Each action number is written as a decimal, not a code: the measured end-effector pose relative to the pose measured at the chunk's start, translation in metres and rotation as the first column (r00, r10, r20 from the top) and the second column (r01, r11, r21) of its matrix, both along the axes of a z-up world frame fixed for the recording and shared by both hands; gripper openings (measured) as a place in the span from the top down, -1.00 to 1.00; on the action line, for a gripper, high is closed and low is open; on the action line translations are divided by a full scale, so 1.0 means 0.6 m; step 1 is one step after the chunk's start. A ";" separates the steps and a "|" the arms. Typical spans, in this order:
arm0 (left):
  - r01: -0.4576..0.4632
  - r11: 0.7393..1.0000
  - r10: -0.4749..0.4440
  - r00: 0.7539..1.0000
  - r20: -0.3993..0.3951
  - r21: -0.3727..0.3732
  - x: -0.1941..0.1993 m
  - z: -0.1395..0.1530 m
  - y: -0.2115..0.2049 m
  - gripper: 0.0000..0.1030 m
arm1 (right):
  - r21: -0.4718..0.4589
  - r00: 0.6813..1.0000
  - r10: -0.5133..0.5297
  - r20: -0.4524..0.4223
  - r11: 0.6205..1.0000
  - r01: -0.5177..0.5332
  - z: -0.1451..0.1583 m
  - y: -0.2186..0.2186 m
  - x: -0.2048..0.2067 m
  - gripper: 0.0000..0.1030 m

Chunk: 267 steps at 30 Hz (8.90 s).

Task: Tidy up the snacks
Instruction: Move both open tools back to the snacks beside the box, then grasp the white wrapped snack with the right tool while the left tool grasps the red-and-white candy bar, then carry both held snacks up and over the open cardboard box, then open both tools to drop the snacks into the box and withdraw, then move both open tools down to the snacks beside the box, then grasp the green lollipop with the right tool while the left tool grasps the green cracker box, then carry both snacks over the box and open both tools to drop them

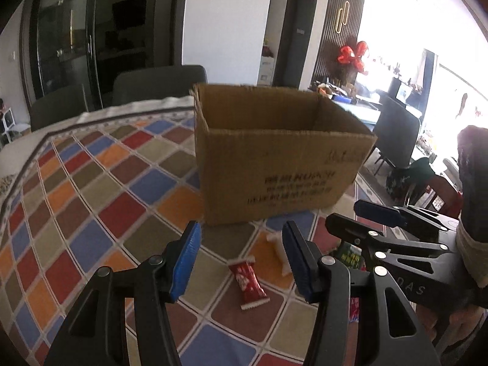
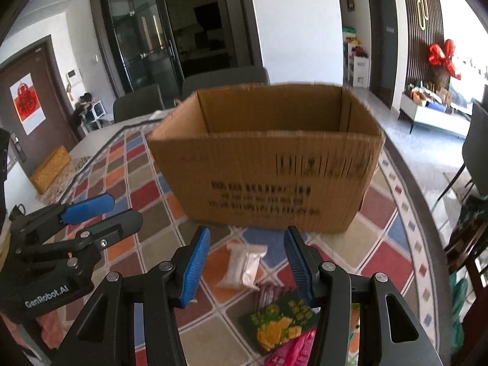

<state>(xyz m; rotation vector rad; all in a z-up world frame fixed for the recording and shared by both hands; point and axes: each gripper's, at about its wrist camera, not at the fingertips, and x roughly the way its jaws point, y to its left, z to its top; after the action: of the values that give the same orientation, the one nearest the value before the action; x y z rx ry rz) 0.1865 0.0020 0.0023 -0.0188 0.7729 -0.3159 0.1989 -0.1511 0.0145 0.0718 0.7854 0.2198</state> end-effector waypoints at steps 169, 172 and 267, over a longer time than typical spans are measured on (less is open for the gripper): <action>0.185 0.983 -0.183 0.979 0.089 -0.019 -0.103 0.079 -0.129 -0.14 | 0.003 0.983 -0.141 0.115 0.990 0.142 0.089 -0.099 -0.116 0.11; 0.199 0.980 -0.198 0.978 0.063 -0.015 -0.111 0.061 -0.135 -0.15 | 0.003 0.986 -0.141 0.084 0.990 0.141 0.070 -0.104 -0.126 0.11; 0.212 0.977 -0.212 0.977 -0.024 -0.016 -0.045 0.015 -0.139 0.16 | 0.057 0.989 -0.123 -0.080 0.990 0.128 -0.017 -0.103 -0.097 0.46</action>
<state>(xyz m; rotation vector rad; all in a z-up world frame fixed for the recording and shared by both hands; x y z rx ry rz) 0.1595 -0.0817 0.0114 0.0472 0.7992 -0.5248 0.1407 -0.2131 0.0042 0.1889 0.8475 0.1224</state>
